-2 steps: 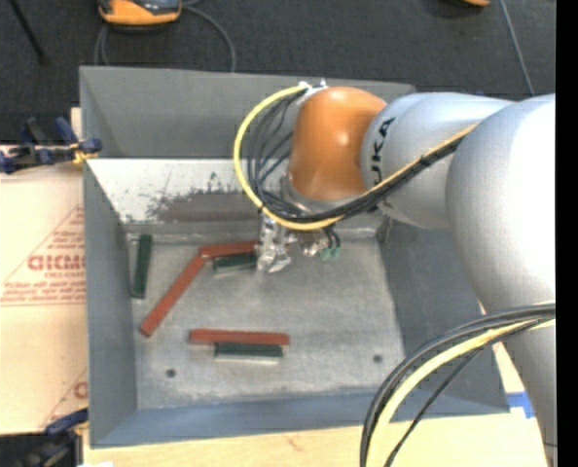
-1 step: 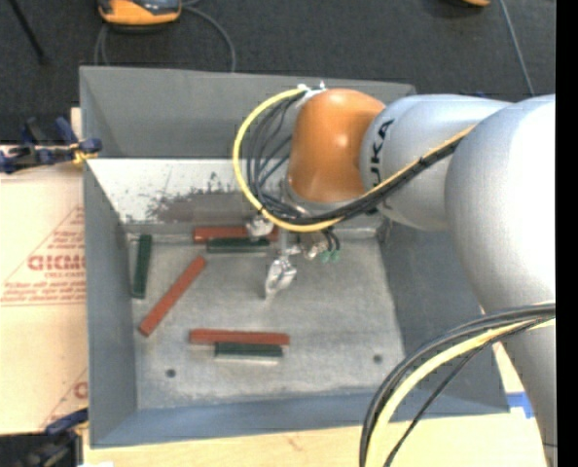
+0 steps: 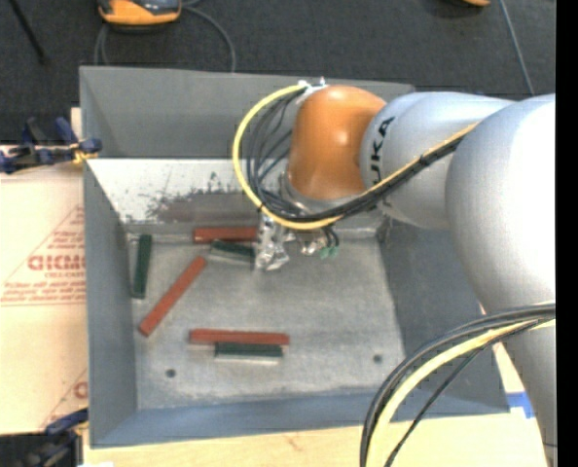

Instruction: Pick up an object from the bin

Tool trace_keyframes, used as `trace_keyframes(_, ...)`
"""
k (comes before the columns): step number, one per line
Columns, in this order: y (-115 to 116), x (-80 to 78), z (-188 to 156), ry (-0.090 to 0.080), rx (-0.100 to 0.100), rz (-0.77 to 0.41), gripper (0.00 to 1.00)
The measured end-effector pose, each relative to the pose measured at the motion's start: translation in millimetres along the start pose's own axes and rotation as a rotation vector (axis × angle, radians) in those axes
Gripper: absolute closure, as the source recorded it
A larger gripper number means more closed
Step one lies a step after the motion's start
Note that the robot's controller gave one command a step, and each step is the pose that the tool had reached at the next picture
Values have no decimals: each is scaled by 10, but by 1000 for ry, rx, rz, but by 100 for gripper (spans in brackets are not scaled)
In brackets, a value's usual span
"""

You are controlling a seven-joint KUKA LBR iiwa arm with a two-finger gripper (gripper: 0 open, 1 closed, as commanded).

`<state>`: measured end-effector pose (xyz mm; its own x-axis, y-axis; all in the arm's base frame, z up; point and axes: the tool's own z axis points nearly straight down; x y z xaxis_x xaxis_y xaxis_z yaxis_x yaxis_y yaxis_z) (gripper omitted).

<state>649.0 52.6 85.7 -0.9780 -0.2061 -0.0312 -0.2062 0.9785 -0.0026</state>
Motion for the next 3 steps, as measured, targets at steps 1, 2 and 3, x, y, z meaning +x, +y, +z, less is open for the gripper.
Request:
trace_keyframes(1, 0, 0, 0, 0, 0, 0, 100)
trace_keyframes(2, 28, 33, -2021, 28, -2, -66, 100)
trace_keyframes(3, 27, 23, -2136, 24, -2, -68, 100)
